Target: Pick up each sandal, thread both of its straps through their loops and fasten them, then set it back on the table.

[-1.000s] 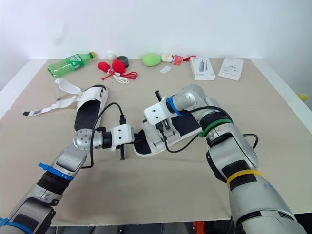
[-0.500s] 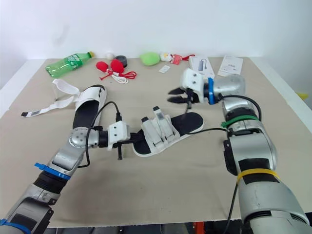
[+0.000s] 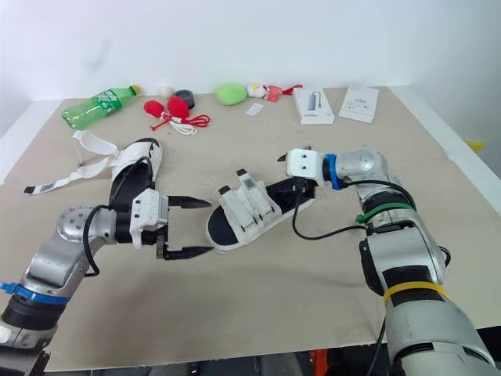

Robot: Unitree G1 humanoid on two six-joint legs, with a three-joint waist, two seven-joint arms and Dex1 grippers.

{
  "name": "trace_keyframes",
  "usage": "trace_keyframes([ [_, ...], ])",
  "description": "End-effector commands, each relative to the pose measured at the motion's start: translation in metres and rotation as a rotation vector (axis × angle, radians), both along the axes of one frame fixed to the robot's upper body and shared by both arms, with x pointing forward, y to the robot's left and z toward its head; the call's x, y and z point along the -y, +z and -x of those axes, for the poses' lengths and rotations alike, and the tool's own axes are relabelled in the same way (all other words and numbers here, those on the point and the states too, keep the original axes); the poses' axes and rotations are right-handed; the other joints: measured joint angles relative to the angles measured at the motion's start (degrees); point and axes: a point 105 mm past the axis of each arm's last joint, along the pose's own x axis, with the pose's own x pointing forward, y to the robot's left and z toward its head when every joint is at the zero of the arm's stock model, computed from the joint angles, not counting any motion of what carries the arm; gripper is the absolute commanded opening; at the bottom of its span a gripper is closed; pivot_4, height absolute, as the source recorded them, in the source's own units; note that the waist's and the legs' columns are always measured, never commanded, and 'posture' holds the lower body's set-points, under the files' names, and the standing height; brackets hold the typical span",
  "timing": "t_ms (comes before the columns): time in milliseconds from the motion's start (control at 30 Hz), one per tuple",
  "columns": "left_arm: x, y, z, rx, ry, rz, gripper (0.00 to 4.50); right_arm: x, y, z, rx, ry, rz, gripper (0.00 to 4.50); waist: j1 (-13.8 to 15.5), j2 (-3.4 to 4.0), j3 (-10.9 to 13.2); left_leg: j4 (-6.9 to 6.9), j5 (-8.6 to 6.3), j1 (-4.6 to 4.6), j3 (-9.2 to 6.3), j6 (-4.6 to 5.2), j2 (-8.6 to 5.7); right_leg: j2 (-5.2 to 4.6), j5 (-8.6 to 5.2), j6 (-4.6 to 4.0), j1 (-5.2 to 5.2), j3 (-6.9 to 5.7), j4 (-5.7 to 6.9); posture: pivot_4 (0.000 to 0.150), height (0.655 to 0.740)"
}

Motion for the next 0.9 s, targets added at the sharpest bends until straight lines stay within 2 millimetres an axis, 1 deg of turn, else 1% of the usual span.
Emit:
trace_keyframes([
  [33, 0.003, 0.013, 0.005, 0.052, -0.006, 0.014, 4.46, -0.013, -0.002, 0.002, -0.031, 0.04, -0.031, 4.5, 0.0, 0.0, 0.0, 0.0, 0.06, 0.0, 0.0, 0.02, 0.0, 0.0, 0.04, -0.02, 0.0, 0.0, 0.0, 0.15, 0.74],
  [133, 0.003, 0.011, 0.005, 0.056, 0.002, 0.009, 4.46, -0.023, -0.005, 0.014, -0.094, 0.147, -0.041, 4.5, -0.02, 0.0, 0.0, 0.01, 0.14, 0.07, 0.01, 0.06, 0.0, 0.01, 0.15, -0.05, 0.04, 0.03, 0.0, 0.15, 0.74],
  [233, 0.004, 0.007, 0.005, 0.058, 0.009, -0.004, 4.46, -0.027, -0.008, 0.025, -0.149, 0.23, -0.04, 4.5, -0.01, 0.0, 0.0, 0.0, 0.16, 0.08, 0.0, 0.09, 0.02, 0.05, 0.16, -0.04, 0.04, 0.03, 0.0, 0.15, 0.74],
  [333, 0.004, 0.004, 0.006, 0.057, 0.009, -0.012, 4.46, -0.027, -0.01, 0.032, -0.182, 0.281, -0.024, 4.5, 0.03, 0.0, 0.0, -0.01, 0.16, 0.02, -0.01, 0.08, 0.02, 0.06, 0.23, 0.24, 0.04, 0.03, 0.0, 0.15, 0.74],
  [500, 0.004, -0.003, 0.009, 0.049, 0.012, -0.033, 4.46, -0.02, -0.017, 0.047, -0.301, 0.356, -0.021, 4.5, 0.06, 0.01, 0.0, -0.08, 0.15, 0.0, -0.03, 0.08, 0.02, 0.06, 0.18, 0.27, 0.01, 0.01, 0.0, 0.15, 0.74],
  [633, 0.004, -0.006, 0.01, 0.043, 0.01, -0.04, 4.46, -0.016, -0.019, 0.051, -0.382, 0.339, -0.051, 4.5, 0.08, 0.01, 0.01, -0.07, 0.15, 0.0, -0.05, 0.08, 0.02, 0.07, 0.19, 0.25, 0.02, 0.01, 0.0, 0.15, 0.74],
  [767, 0.004, -0.008, 0.011, 0.043, 0.003, -0.056, 4.46, -0.011, -0.012, 0.052, -0.452, 0.295, -0.09, 4.5, 0.12, 0.02, 0.01, -0.07, 0.15, -0.01, -0.05, 0.08, 0.02, 0.06, 0.09, 0.07, 0.01, 0.02, 0.0, 0.15, 0.74],
  [900, 0.006, -0.008, 0.01, 0.045, -0.005, -0.057, 4.46, -0.004, -0.007, 0.048, -0.425, 0.273, -0.095, 4.5, 0.15, 0.02, 0.01, -0.06, 0.15, -0.03, -0.05, 0.08, 0.02, 0.07, 0.1, 0.06, -0.03, 0.01, 0.0, 0.15, 0.74],
])
